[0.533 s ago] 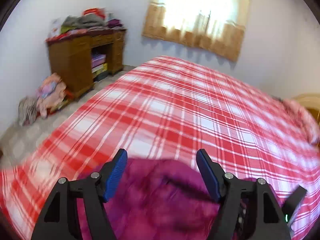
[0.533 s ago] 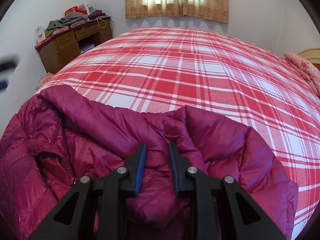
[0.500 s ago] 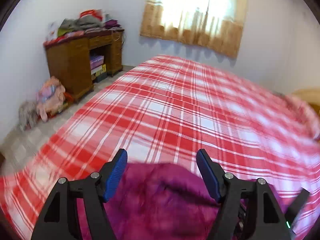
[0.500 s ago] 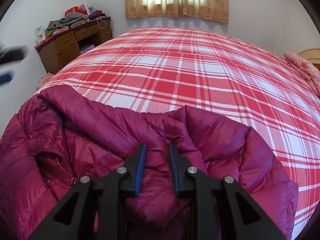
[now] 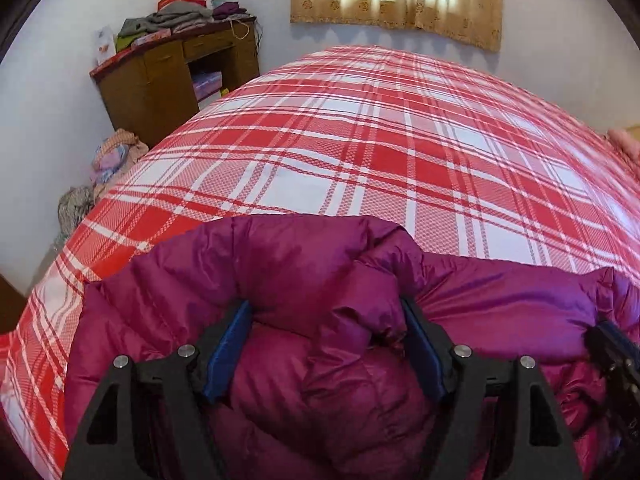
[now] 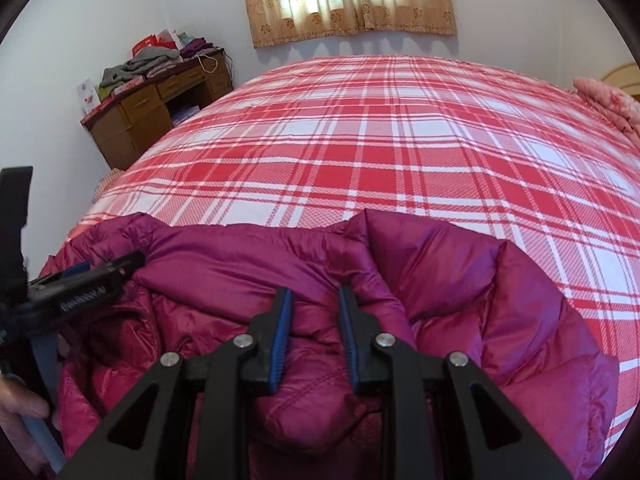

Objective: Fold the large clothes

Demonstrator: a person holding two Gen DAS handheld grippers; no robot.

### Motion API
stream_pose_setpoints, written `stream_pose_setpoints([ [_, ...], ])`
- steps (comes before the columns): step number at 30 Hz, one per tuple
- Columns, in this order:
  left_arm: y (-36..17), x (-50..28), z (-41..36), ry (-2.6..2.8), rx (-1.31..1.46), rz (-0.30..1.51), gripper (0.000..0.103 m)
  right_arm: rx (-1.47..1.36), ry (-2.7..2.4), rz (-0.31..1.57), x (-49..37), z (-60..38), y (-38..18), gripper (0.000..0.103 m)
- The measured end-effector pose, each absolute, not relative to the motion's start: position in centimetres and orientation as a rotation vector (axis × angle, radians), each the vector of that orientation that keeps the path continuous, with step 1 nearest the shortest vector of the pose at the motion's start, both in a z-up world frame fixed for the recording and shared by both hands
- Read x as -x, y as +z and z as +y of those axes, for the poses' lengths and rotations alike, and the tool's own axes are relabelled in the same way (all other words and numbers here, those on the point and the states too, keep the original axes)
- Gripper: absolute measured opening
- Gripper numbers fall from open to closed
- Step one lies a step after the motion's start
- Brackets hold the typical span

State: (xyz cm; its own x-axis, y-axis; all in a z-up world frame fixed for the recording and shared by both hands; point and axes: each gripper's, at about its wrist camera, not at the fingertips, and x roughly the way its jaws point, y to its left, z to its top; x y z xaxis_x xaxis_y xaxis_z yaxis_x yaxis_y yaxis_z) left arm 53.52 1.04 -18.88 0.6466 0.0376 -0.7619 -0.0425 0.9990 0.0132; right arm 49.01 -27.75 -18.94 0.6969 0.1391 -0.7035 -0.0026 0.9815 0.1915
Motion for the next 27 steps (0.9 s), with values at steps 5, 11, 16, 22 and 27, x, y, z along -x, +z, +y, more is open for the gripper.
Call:
stream_pose_setpoints([
  [5, -19.4, -54.4, 0.2, 0.057, -0.039, 0.873, 0.082, -0.155, 0.067, 0.810, -49.3, -27.4, -19.0, 0.026],
  [11, -19.3, -54.8, 0.0, 0.068, -0.057, 0.881, 0.083, -0.075, 0.028, 0.822, -49.6, -26.3, -19.1, 0.027],
  [16, -16.7, -52.0, 1.2, -0.006, 0.010, 0.921, 0.083, -0.102, 0.051, 0.845, -49.3, -26.9, -18.7, 0.030],
  [22, -10.8, -41.7, 4.7, -0.181, 0.059, 0.765, 0.083, -0.280, 0.092, 0.700, -40.0, -30.1, -12.9, 0.035],
  [27, -8.8, -31.5, 8.6, -0.238, 0.034, 0.719, 0.083, -0.314, 0.110, 0.582, -27.6, -33.4, -8.6, 0.035],
])
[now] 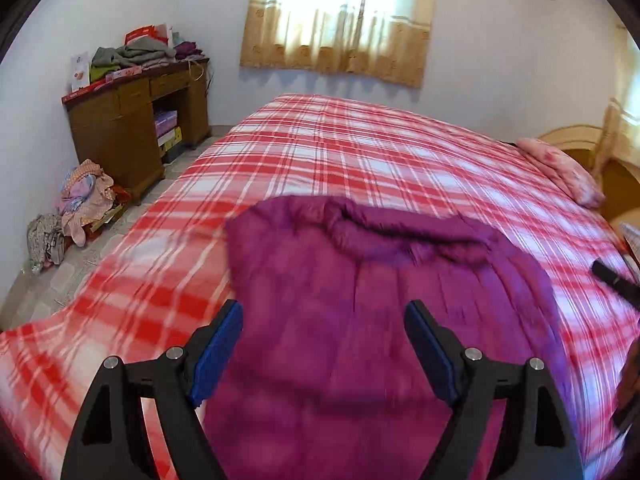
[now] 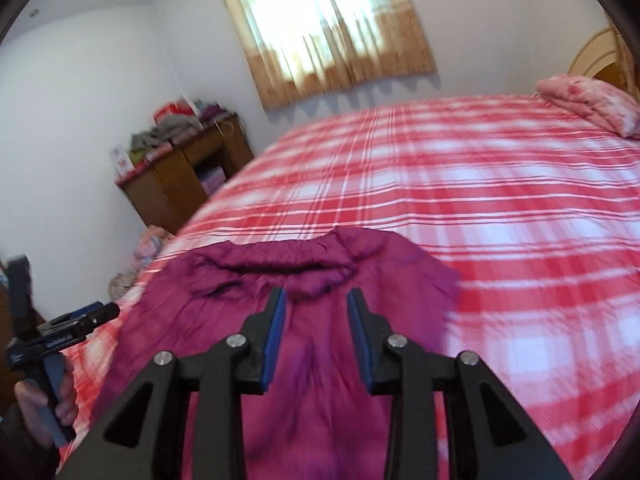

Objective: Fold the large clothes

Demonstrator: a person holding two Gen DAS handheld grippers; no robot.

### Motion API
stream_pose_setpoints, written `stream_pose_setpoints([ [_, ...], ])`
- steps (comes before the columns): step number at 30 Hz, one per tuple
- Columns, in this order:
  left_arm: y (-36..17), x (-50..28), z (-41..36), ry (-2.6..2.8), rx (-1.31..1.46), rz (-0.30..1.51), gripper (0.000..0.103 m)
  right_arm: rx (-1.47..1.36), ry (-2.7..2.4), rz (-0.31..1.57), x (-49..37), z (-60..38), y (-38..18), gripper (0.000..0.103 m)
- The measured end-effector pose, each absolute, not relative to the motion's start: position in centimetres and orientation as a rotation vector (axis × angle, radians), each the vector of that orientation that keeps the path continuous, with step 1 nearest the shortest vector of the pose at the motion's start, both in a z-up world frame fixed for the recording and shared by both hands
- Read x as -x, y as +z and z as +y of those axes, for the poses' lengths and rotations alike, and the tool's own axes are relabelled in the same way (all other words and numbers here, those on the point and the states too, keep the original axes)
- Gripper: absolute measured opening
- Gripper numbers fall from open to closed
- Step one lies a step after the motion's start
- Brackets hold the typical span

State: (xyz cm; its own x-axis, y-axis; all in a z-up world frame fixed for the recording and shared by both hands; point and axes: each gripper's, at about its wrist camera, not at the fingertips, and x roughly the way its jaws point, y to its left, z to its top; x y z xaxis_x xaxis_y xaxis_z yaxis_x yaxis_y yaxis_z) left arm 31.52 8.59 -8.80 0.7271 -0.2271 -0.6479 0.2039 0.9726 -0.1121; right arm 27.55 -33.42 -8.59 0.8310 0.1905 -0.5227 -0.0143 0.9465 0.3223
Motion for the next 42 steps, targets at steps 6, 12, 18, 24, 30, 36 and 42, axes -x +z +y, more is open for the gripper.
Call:
stream_pose_setpoints([
  [6, -9.9, -21.4, 13.7, -0.208, 0.039, 0.721, 0.083, -0.263, 0.053, 0.543, -13.7, -36.8, -5.6, 0.058],
  [12, -12.1, -15.9, 17.3, -0.204, 0.094, 0.789, 0.083, -0.272, 0.062, 0.550, -3.5, -39.1, -2.8, 0.059],
  [18, -13.5, -13.4, 17.2, -0.182, 0.029, 0.815, 0.083, -0.344, 0.163, 0.492, -0.8, -39.2, -1.6, 0.060],
  [24, -15.8, -11.6, 17.5, -0.175, 0.051, 0.858, 0.083, -0.247, 0.167, 0.722, -3.8, -35.9, -8.1, 0.061],
  [30, -17.1, -10.0, 18.1, -0.167, 0.062, 0.872, 0.083, -0.220, 0.186, 0.920, -5.2, -33.5, -15.2, 0.061],
  [36, -17.0, -9.2, 18.8, -0.210, 0.092, 0.865, 0.083, -0.246, 0.250, 1.018, -4.4, -31.6, -19.0, 0.061],
  [42, -17.1, -8.8, 18.6, -0.227, 0.069, 0.863, 0.083, -0.240, 0.290, 1.041, -3.8, -29.6, -20.2, 0.061],
])
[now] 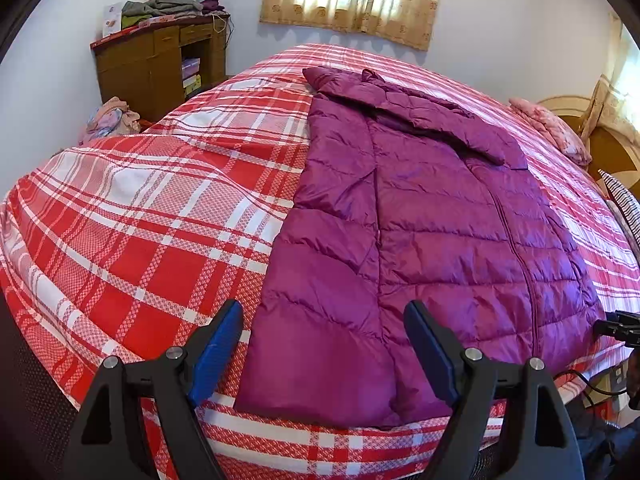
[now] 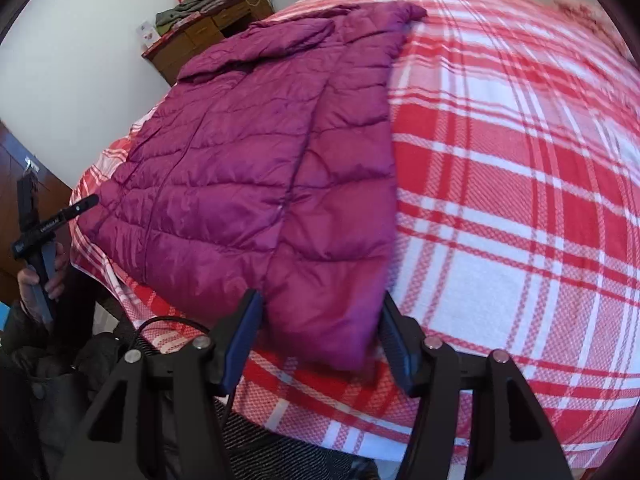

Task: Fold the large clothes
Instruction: 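Grasp the folded jacket edge with the right gripper and lift it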

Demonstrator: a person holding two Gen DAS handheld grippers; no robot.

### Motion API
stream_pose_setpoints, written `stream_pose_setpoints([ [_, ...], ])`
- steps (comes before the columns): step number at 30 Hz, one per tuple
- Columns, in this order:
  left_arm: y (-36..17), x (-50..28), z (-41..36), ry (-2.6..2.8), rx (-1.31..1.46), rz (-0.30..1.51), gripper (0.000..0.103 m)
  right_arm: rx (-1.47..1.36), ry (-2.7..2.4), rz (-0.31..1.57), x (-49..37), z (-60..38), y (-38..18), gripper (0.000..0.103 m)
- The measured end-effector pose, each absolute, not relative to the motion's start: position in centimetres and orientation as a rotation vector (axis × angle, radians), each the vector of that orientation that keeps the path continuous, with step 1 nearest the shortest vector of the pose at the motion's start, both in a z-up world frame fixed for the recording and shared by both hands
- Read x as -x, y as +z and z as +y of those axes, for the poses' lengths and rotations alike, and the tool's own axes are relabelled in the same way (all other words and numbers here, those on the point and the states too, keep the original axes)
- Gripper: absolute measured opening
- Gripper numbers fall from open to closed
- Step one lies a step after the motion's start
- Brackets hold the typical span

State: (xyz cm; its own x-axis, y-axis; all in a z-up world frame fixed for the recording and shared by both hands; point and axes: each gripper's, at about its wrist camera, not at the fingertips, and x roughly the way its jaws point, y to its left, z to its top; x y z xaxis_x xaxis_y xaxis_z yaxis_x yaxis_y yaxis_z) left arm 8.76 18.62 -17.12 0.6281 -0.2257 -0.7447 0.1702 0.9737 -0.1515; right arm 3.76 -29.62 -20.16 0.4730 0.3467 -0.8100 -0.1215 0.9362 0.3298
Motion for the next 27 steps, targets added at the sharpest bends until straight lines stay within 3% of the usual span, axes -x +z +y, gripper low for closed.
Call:
stream_pose_setpoints([
  [1, -17.1, -8.8, 18.6, -0.229, 0.069, 0.862, 0.083, -0.244, 0.296, 1.036, -3.8, -29.6, -20.1, 0.058],
  [3, -17.1, -8.7, 18.7, -0.235, 0.076, 0.861, 0.083, -0.271, 0.316, 1.034, -4.0, -29.5, -20.1, 0.029],
  [6, -17.2, -8.5, 18.5, -0.240, 0.062, 0.860, 0.083, -0.269, 0.326, 1.050, -4.3, -29.0, -20.6, 0.017],
  [7, -17.1, -8.4, 18.4, -0.245, 0.058, 0.858, 0.077, -0.269, 0.325, 1.047, -4.3, -28.9, -20.5, 0.016],
  [9, -16.9, -8.1, 18.4, -0.256, 0.067, 0.853, 0.046, -0.289, 0.329, 1.028, -4.3, -29.0, -20.1, 0.012],
  [10, -16.9, -8.2, 18.6, -0.273, 0.096, 0.867, 0.018, -0.293, 0.331, 1.007, -4.2, -28.9, -19.7, 0.011],
  [11, -17.1, -8.4, 19.0, -0.299, 0.142, 0.891, 0.013, -0.298, 0.337, 0.976, -4.0, -28.9, -19.1, 0.011],
  [17, -15.9, -7.9, 19.2, -0.334, 0.217, 0.840, 0.008, -0.358, 0.372, 0.820, -3.5, -29.2, -15.2, 0.011],
  [27, -7.7, -5.2, 19.0, -0.458, 0.239, 0.599, 0.006, -0.419, 0.402, 0.625, -1.5, -30.1, -9.4, 0.010],
])
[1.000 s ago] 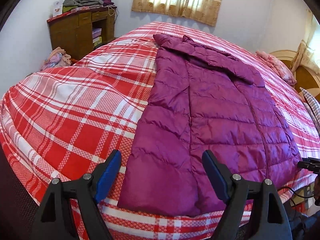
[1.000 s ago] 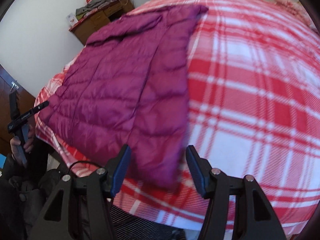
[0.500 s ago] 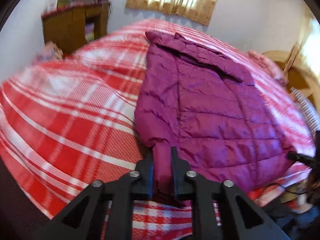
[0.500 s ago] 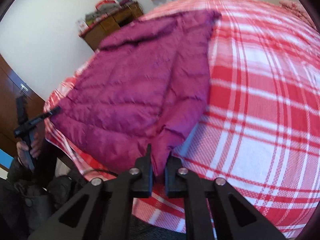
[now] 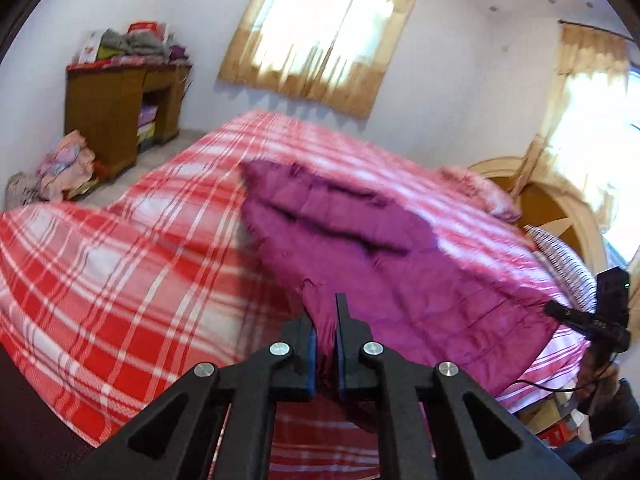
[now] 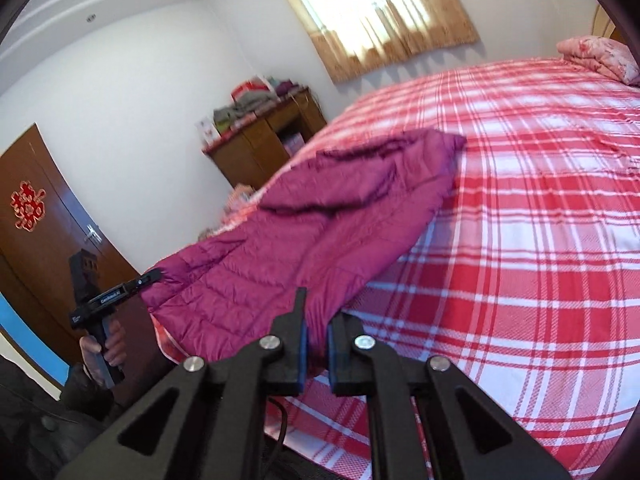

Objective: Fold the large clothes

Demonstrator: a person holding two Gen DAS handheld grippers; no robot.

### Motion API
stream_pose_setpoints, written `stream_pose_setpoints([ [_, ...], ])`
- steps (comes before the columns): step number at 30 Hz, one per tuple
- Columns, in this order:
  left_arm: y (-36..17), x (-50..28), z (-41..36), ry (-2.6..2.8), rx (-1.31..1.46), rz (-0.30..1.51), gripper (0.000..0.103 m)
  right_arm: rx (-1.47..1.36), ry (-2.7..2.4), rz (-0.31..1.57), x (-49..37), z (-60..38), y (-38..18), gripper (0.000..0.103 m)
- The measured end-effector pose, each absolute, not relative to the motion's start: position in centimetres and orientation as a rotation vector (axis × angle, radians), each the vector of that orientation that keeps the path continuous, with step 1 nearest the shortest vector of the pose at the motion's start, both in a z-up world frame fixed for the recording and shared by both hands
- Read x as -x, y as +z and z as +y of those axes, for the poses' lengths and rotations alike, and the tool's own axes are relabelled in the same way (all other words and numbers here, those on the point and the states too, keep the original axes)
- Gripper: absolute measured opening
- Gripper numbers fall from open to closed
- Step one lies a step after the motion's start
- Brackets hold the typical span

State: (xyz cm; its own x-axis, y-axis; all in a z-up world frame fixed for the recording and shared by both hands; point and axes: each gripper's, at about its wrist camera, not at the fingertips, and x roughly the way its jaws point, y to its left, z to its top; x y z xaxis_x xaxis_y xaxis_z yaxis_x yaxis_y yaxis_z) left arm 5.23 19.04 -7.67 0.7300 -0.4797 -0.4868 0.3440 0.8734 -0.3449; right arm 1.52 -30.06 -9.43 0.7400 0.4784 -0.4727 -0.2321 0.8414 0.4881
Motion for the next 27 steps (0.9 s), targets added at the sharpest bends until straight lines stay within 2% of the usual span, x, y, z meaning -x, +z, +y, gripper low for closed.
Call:
stream_pose_setpoints([
  [7, -4.1, -3.2, 18.9, -0.535, 0.245, 0.515, 0.006, -0.450, 0.403, 0.570, 0.5, -31.6, -7.2, 0.010],
  [14, 0.0, -3.7, 19.0, -0.554, 0.250, 0.416, 0.006, -0.457, 0.399, 0.433, 1.0, -33.2, -2.2, 0.010],
  [20, 1.9, -10.3, 18.4, -0.493, 0.258, 0.440, 0.006, -0.456, 0.385, 0.386, -4.9, -34.7, 0.4, 0.010],
  [27, 0.1, -23.6, 18.2, -0.323, 0.340, 0.583, 0.006, -0.449, 0.286, 0.418, -16.8, -35.9, 0.5, 0.010],
])
